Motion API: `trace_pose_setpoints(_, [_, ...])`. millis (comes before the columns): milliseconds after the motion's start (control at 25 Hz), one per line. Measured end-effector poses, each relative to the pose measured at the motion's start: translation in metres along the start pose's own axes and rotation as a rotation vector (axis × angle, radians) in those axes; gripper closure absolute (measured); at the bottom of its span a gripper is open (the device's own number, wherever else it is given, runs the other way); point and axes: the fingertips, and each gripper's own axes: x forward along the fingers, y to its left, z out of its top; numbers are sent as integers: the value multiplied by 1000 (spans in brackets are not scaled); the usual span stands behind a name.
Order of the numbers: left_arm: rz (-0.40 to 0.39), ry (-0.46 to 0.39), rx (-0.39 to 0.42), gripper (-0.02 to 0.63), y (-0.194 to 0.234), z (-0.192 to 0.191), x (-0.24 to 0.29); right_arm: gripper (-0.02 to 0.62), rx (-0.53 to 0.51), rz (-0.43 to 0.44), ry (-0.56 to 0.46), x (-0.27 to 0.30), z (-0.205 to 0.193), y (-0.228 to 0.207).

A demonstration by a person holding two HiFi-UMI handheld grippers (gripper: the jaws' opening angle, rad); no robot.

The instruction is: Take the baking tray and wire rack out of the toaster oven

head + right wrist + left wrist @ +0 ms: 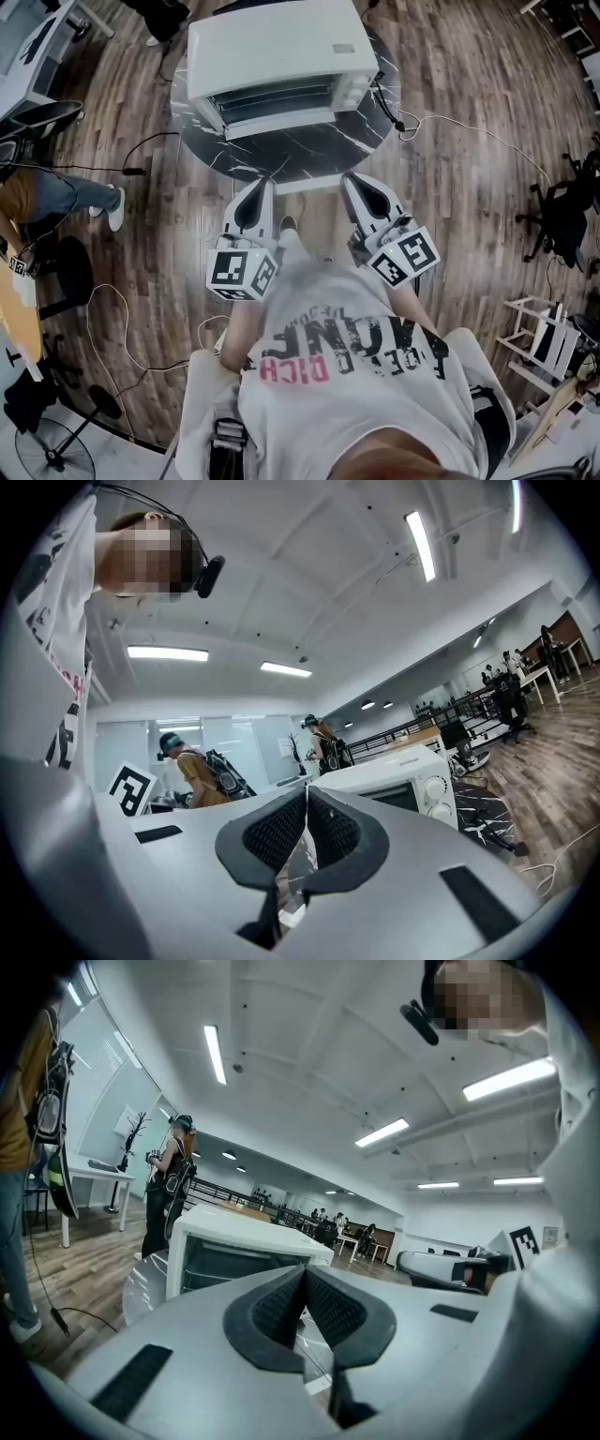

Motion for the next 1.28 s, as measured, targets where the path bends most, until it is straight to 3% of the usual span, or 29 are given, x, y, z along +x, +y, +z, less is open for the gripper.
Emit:
trace_pose_setpoints(440, [-77, 24, -76, 617, 76, 28, 47, 592, 41, -83, -28, 81, -6, -3])
trace_pose_setpoints(720, [-51, 30, -156, 617, 101, 25, 47, 592, 53, -91, -3, 101, -15, 1])
trace_pose_setpoints(1280, [-5, 23, -224, 617, 118, 24, 50, 592, 128, -95, 13, 119, -24, -8])
